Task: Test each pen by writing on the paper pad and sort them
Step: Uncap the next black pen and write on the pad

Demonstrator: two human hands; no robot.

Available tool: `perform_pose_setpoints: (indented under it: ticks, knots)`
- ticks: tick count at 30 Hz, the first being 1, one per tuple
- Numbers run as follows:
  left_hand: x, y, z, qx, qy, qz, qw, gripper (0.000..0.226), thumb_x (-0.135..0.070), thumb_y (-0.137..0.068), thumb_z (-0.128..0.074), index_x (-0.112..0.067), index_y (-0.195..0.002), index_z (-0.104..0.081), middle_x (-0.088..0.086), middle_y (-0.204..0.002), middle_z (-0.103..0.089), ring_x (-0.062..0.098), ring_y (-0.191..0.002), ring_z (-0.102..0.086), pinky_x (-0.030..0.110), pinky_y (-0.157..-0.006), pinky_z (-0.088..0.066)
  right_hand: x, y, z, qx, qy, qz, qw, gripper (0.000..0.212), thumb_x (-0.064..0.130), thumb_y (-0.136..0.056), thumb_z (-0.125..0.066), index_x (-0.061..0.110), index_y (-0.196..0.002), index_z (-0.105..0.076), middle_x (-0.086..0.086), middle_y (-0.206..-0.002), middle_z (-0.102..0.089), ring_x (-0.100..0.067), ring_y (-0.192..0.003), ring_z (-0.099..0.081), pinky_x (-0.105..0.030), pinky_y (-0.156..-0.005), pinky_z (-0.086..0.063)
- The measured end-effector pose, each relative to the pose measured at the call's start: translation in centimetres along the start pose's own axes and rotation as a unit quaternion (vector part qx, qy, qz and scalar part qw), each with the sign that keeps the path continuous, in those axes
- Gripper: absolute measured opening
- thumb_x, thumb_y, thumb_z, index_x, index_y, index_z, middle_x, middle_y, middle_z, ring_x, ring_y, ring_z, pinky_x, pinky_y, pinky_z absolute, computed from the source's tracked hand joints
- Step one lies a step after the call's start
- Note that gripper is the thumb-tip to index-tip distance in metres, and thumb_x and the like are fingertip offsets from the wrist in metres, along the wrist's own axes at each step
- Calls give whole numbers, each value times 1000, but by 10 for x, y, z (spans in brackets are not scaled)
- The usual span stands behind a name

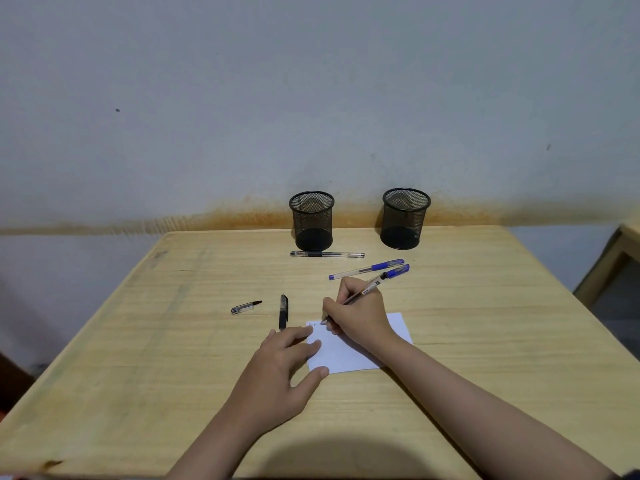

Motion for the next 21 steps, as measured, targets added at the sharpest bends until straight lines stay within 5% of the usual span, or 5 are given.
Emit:
perform_pose_setpoints:
  ticks: [5, 10, 21]
  knots:
    - [1, 0, 1, 8, 12, 15, 1000, 44, -57, -76, -53, -32, -111, -64, -24, -126, -46, -13, -119, -40, 1, -91, -28, -3, -2, -1, 2, 6, 1, 1000, 26, -3, -79, -63, 7, -63, -46, -20, -57, -52, -19, -45, -62, -29, -46, -53]
    - [1, -1, 0, 18, 27, 24, 999, 45, -57, -76, -52, -31, -110, -65, -24, -126, -45, -13, -119, -39, -2, -88, -29, -6, -3, -2, 13, 9, -15, 1000, 19, -4, -77, -63, 2, -65, -49, -34, -65, -58, -25, -49, -64, -31, -49, -55]
    - [-1, -1, 1, 22, 41, 25, 999, 39, -50, -78, -59, -29, -110, -65, -21, -126, -48, -13, -120, -39, -3, -86, -30, -6, -2, -2, 6, -7, -5, 1000, 19, -5, -78, -62, 1, -65, -49, -25, -60, -55, -27, -49, -63, -29, -47, -53]
Point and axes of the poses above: each hand's wrist, its own y-axis away from the middle knuckle, its own z-axis out of the back of the hand, x = y × z, the point moved 10 cm from there along -y, towards the middle knuckle
